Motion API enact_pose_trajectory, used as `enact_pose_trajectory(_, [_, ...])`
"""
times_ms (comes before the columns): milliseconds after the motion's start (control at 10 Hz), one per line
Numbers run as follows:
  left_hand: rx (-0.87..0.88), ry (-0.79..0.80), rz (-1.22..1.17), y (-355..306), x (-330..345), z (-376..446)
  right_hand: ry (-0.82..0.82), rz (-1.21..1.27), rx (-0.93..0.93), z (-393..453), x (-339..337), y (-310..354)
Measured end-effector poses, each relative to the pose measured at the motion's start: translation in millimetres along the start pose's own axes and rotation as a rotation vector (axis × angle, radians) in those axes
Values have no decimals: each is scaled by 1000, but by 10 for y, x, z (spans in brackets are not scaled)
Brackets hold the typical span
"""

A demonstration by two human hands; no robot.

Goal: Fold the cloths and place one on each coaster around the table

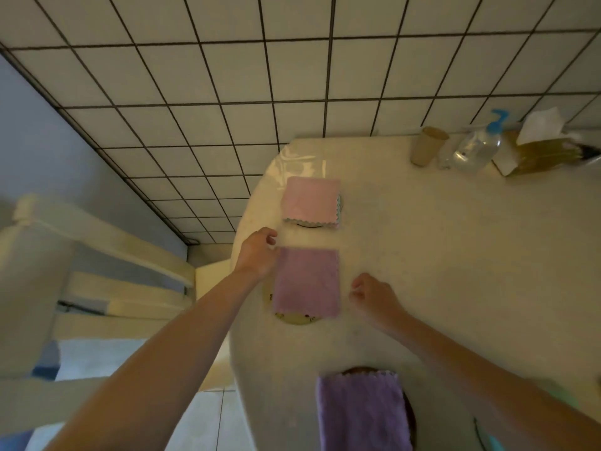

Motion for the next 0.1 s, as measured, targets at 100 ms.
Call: enact_pose_trajectory(100, [49, -3, -9, -33, 76, -419, -67, 30, -44, -316, -19, -130])
Point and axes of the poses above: each hand's wrist, its own z-axis towards the middle knuckle, its own x-axis out of the palm, y = z × x, the point moved 7 cm from there along z, towards the middle knuckle, and after that the axes turned 8 degrees about x, right-handed, at the moved point
